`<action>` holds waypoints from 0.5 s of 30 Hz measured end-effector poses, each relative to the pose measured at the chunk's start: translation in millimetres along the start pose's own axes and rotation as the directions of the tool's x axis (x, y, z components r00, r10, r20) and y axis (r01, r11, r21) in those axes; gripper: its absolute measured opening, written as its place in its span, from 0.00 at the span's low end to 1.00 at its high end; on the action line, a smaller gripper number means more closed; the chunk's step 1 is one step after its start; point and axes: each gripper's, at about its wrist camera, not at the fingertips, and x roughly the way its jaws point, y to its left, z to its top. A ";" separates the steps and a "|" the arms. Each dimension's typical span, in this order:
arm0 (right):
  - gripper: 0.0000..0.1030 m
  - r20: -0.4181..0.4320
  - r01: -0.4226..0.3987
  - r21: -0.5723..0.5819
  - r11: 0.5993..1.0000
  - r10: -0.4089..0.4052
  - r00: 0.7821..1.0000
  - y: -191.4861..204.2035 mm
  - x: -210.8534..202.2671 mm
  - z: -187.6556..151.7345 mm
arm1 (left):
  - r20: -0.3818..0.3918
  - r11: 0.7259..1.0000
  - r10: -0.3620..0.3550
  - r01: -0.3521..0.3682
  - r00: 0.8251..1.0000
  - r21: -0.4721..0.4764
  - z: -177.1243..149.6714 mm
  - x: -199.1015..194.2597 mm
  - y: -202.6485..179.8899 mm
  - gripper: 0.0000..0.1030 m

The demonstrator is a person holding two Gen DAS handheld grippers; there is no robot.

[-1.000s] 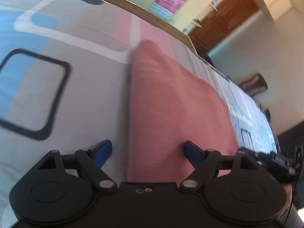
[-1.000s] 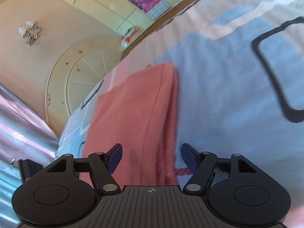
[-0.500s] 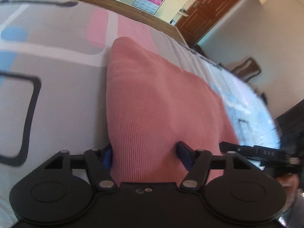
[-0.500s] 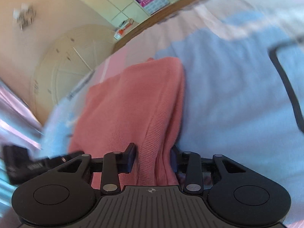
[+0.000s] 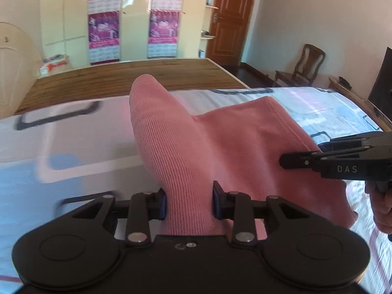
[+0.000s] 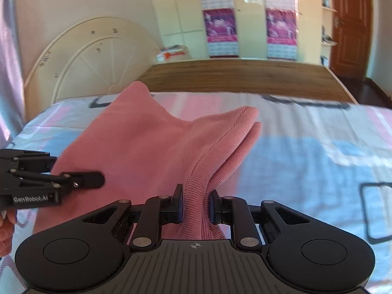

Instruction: Fold small clothes

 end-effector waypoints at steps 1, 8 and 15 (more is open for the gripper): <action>0.18 0.001 -0.011 -0.007 1.000 0.011 1.000 17.0 4.5 1.6 | 0.002 1.000 0.012 -0.012 1.000 -0.002 -3.5 -10.0 10.9 0.30; 0.18 -0.030 -0.111 -0.014 0.994 0.111 0.993 136.7 51.8 -2.9 | -0.038 0.996 0.082 -0.083 0.996 -0.042 -43.6 -56.9 104.7 0.31; 0.18 -0.156 -0.040 0.071 0.997 0.051 0.986 172.3 132.7 -26.6 | -0.102 0.967 0.104 -0.124 0.989 -0.223 -97.0 -48.3 181.2 0.61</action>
